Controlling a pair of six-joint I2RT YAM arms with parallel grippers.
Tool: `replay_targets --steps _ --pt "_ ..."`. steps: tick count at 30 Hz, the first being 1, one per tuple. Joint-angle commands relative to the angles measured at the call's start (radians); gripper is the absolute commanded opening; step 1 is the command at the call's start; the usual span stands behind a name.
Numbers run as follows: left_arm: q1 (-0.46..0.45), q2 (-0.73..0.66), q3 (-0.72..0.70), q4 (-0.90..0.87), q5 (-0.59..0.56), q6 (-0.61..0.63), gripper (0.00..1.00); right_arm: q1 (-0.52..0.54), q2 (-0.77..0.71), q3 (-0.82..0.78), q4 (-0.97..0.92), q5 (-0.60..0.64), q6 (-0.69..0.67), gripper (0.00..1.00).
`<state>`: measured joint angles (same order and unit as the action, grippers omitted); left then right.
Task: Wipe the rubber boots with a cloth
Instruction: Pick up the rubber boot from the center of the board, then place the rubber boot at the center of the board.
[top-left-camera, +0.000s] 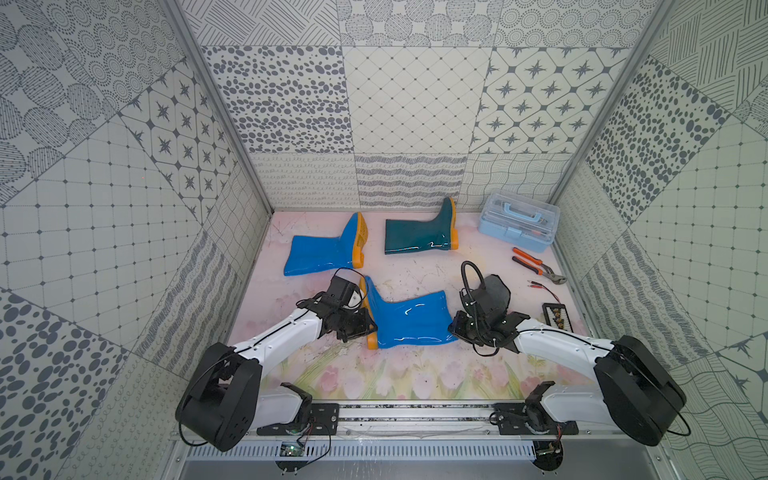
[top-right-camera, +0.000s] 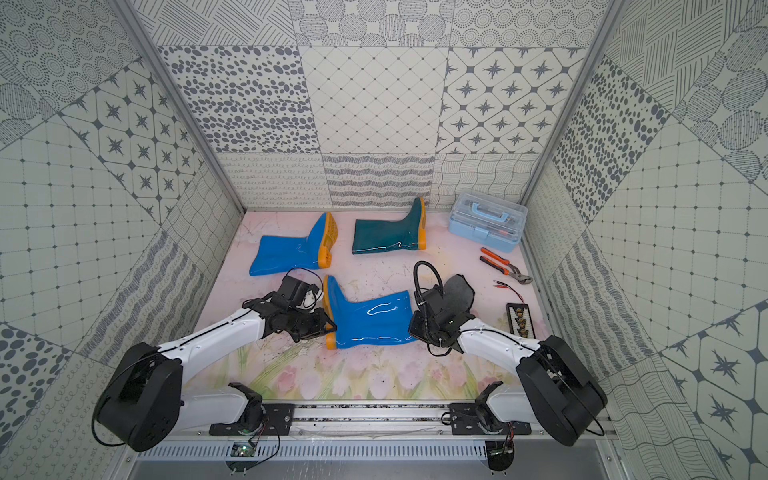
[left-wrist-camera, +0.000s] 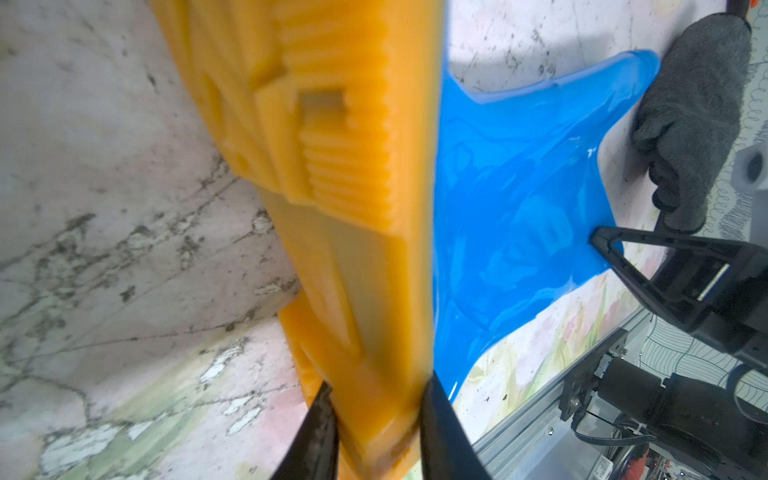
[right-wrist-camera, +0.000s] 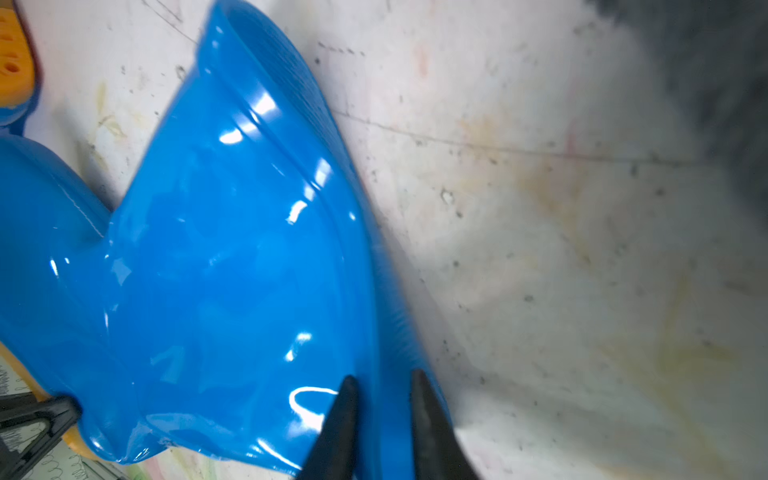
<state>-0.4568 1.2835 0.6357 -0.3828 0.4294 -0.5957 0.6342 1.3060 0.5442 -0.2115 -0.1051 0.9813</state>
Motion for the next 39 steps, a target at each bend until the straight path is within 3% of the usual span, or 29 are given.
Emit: replay_targets --steps 1,8,12,23,25,32,39 --pt "-0.018 -0.022 -0.031 -0.045 0.002 0.009 0.00 0.009 -0.053 0.059 0.098 -0.014 -0.007 0.00" --pt "-0.020 -0.045 0.002 -0.062 0.016 0.013 0.04 0.014 -0.120 0.335 -0.157 0.035 -0.191 0.00" --pt "-0.018 -0.056 0.050 -0.118 -0.010 0.035 0.23 0.014 -0.110 0.472 -0.227 0.018 -0.266 0.00" --pt "-0.019 -0.068 0.102 -0.140 -0.004 0.028 0.64 0.005 0.000 0.804 -0.340 0.016 -0.455 0.00" --pt "-0.019 -0.066 0.094 -0.118 -0.002 0.015 0.62 -0.005 0.013 0.826 -0.332 -0.010 -0.456 0.00" --pt "-0.021 -0.031 0.079 0.043 0.066 -0.013 0.36 -0.008 0.079 0.954 -0.381 -0.032 -0.533 0.00" --pt "-0.034 0.078 0.197 0.085 0.066 -0.016 0.36 -0.051 0.174 1.244 -0.546 -0.015 -0.620 0.00"
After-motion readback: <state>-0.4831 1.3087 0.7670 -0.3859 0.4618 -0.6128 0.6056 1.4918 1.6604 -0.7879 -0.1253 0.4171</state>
